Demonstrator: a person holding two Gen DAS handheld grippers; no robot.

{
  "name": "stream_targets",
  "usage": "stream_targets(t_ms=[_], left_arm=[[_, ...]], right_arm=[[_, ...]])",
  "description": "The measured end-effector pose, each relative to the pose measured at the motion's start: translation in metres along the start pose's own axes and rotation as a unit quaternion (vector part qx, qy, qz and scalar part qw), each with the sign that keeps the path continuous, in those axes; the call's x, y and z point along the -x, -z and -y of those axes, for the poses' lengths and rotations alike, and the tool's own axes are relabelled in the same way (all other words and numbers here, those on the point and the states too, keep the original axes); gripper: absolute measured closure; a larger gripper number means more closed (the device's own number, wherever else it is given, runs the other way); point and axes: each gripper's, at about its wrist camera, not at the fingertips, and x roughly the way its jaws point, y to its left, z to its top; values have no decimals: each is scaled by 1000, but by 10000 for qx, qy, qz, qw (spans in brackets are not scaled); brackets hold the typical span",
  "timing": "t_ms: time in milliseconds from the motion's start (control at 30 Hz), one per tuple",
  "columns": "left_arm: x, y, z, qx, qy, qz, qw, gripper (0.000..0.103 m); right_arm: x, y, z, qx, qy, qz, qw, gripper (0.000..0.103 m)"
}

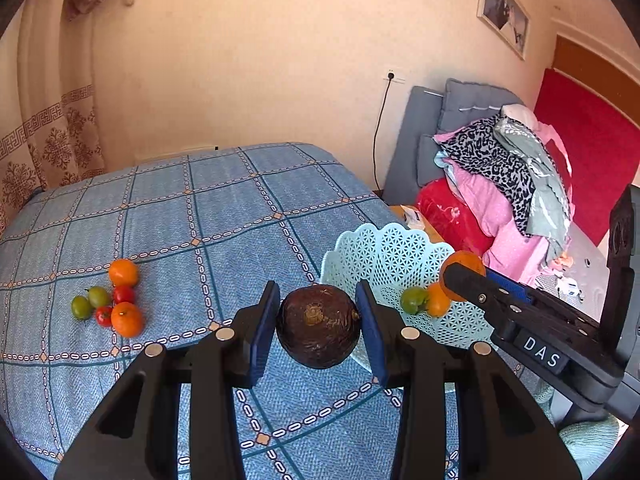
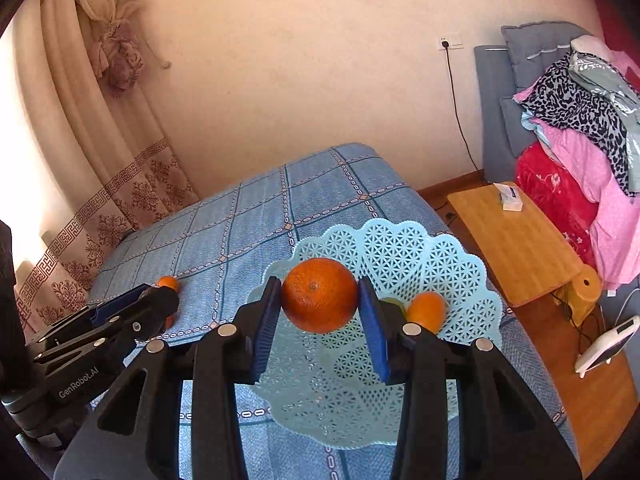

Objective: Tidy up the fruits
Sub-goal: 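Carry the avocado in the left tool while the right tool carries the tangerine to the basket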

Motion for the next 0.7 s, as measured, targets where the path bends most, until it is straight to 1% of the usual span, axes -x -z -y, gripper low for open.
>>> stream_targets(t_ms=[133,267,567,700], left_arm=[[-10,4,18,-141,130,-58,9998,63],[-23,7,30,-293,203,-164,9992,63],[-53,18,44,-501,224,-499,9972,63],[-63,23,46,-548,246,-623,9962,63]], right_arm=[[3,8,19,-33,215,-59,9997,62],[1,15,31,-33,351,-136,9993,62],[-9,34,48,-55,449,-407,9981,62],[-16,36,53,-61,488,-506,9975,62]])
